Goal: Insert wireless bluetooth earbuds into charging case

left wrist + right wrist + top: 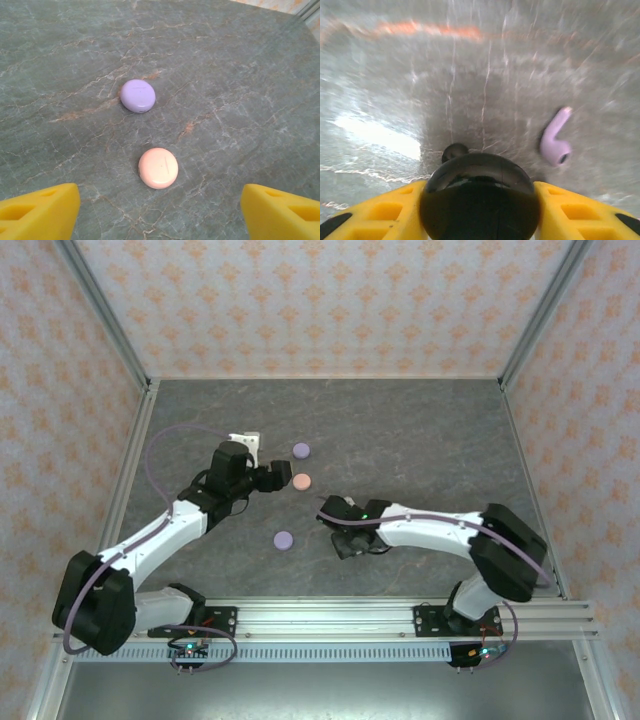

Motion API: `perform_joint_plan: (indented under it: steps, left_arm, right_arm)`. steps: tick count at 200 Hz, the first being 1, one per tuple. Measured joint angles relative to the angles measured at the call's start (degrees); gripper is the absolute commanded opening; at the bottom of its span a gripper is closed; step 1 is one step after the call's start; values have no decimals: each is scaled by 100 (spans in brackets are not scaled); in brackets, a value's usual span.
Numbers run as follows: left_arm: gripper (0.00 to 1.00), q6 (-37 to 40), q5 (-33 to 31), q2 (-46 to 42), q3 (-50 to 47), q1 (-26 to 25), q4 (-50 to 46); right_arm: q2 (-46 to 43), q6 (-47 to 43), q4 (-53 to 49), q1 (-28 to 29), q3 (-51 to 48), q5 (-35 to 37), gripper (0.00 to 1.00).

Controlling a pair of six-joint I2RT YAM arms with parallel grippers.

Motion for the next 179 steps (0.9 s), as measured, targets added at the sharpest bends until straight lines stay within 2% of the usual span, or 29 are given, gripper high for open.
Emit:
perform_joint_plan:
  steps: [39, 85, 137, 179]
  left_arm:
    - [79, 85, 437, -455, 2, 13, -260]
    - [77, 157, 1405, -813, 251, 26, -588]
    - [74, 127, 2424, -1115, 684, 26, -710]
    - [74, -15, 3069, -1137, 739, -9, -713]
  right_arm:
    - [-1241, -1156, 605, 0, -57, 291, 49]
    - [-2380, -3287, 1794, 0, -389, 444, 47]
    - [-2540, -5458, 2586, -2, -413, 645, 46]
    - [-2524, -6371, 2898, -2, -411, 634, 46]
